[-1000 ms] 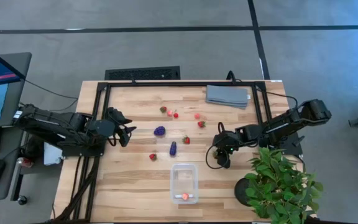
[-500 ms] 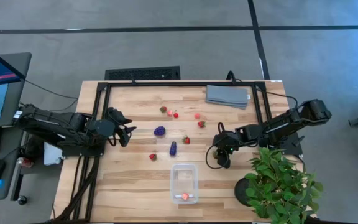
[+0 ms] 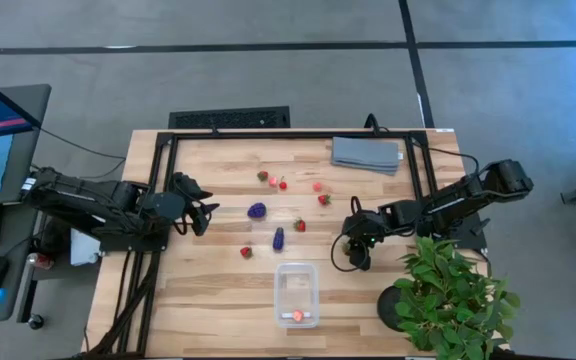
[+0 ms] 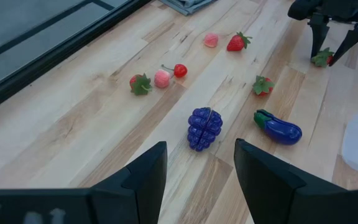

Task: Pick and placing Produce into tupperware
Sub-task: Put the red strawberry into the transparent bin

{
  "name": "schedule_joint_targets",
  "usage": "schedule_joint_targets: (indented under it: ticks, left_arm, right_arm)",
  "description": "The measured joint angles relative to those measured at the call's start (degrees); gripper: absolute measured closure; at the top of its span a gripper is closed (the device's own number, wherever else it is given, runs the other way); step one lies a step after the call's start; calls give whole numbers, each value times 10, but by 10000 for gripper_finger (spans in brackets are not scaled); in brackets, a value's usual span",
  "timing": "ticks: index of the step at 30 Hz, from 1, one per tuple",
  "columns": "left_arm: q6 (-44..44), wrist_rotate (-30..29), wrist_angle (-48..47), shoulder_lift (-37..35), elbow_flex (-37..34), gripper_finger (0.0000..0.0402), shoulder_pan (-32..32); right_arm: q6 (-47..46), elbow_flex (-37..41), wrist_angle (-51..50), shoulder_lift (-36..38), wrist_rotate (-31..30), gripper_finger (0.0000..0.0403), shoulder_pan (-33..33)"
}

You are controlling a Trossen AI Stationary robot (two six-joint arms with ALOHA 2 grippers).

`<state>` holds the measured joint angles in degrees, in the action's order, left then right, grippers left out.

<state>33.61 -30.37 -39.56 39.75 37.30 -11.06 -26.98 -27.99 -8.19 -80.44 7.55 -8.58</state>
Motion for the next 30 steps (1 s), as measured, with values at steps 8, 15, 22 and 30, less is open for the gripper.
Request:
schedule_joint_targets:
  ticks: [8,15,22,30]
  left_arm:
    - [0,0,0,0,0,225,0]
    - [0,0,0,0,0,225,0]
    - [0,0,0,0,0,225,0]
    - [0,0,0,0,0,225,0]
  right_arm:
    - [0,0,0,0,1,231,0]
    - [-2,0,3,0,1,228,0]
    - [-6,0,12,0,14,233,0]
    - [-11,0,17,0,16,228,0]
